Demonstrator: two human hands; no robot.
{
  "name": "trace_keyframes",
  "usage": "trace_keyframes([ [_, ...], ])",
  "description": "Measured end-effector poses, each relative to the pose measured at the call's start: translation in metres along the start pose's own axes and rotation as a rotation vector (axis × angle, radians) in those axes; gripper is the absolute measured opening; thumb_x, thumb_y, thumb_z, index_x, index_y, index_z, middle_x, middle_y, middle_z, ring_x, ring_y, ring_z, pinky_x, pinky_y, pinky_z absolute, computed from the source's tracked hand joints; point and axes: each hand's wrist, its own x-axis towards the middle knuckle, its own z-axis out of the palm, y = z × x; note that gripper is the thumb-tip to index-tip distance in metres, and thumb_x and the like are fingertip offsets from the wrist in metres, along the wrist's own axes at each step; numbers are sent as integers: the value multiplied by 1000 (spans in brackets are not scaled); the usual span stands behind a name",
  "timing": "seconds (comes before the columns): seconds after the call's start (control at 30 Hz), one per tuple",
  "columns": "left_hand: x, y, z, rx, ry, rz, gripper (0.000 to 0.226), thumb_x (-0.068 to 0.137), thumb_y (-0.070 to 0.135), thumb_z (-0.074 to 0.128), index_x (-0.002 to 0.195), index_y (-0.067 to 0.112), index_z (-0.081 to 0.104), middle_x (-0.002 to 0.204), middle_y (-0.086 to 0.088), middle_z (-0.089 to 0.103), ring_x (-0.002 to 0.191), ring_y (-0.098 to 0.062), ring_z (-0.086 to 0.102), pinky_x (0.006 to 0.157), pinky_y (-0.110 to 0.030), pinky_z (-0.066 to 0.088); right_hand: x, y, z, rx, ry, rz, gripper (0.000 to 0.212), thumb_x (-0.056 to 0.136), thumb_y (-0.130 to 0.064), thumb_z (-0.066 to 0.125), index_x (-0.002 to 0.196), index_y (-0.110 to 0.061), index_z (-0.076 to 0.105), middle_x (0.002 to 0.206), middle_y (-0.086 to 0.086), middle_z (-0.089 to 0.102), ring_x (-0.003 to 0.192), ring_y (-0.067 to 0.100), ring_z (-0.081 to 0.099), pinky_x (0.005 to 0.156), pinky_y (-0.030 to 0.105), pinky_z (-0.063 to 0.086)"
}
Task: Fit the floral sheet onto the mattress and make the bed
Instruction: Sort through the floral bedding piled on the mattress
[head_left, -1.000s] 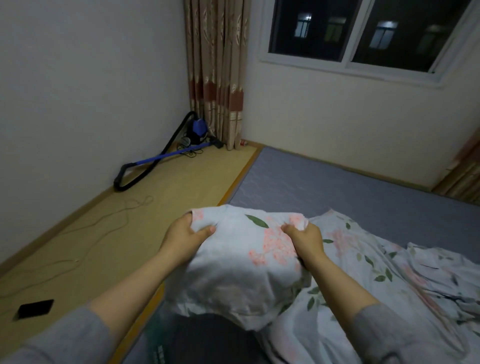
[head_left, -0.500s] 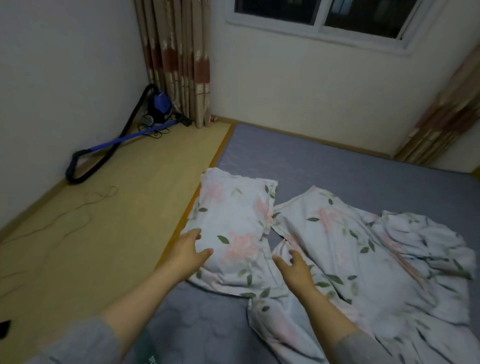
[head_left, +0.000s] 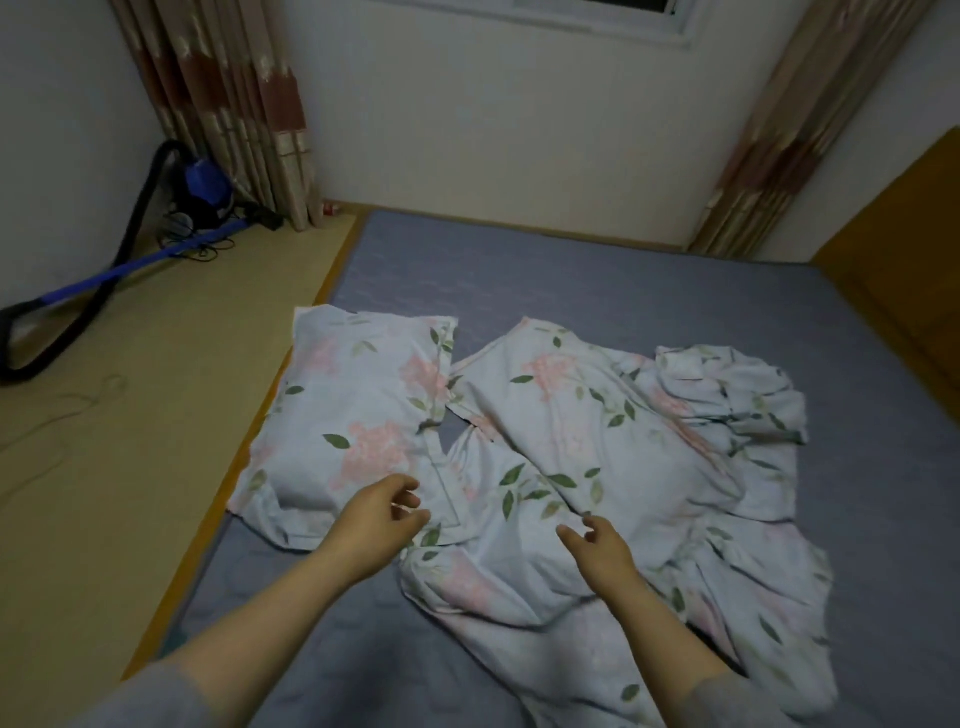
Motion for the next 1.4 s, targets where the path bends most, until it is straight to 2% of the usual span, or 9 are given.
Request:
trace_keyframes([
  [0.43,35,97,219,5,-65,-88,33,88,27,62,120,19,57,100,10,63,88,-3,61,73,-15,45,150,156,-132,146,-32,226,61,90,-39,58,136,-2,43,140,17,46,125,34,46,107,44,38],
  [0.57,56,104,258,45,-95,-101,34,89,28,61,121,20,56,101,10,63,87,-2,61,65,-8,42,195,193,-132,113,-109,301,36,93,-41,51,94,-6,62,104,21,59,104,34,57,102,40,41],
  [0.7,75,103,280,87,-96,-124,33,89,28,60,121,20,56,101,10,63,85,-2,61,61,-7,41,222,208,-123,225,-92,371,56,93,-39,53,126,5,52,131,22,53,117,35,52,95,34,42],
  [0.87,92,93,294,117,-90,-151,32,90,29,59,120,21,57,99,10,63,85,0,60,60,-5,41,245,218,-98,506,-39,442,73,84,-44,65,139,-4,39,136,14,49,115,32,53,98,39,46],
  [0.97,93,83,296,106,-81,-173,31,89,29,60,119,21,58,97,12,63,84,-1,62,60,-6,41,256,214,-81,807,-27,520,61,80,-39,72,129,-18,43,114,8,55,102,28,57,87,37,51],
  [1.13,88,70,290,99,-61,-219,31,90,28,59,121,22,55,94,12,62,82,-1,60,58,-7,41,275,186,-72,773,11,473,29,88,-24,65,65,-12,52,55,2,49,39,10,43,41,20,38],
  [1.23,83,69,286,88,-50,-231,31,90,28,59,120,22,56,94,11,63,83,0,60,59,-8,40,281,161,-77,457,-17,322,29,92,-24,56,67,-10,62,61,5,58,51,17,51,48,21,39],
  [1.33,78,70,284,66,-38,-234,30,90,27,59,120,21,57,95,9,64,84,-2,61,60,-8,40,273,165,-85,-9,-33,332,46,94,-40,48,116,-2,62,120,17,62,109,31,58,85,27,44],
  [1.4,75,71,284,64,-38,-227,30,90,26,59,120,21,57,96,9,64,83,-2,61,60,-8,41,261,189,-86,-91,-53,427,64,90,-46,51,136,-2,45,138,16,49,123,33,48,99,32,42],
])
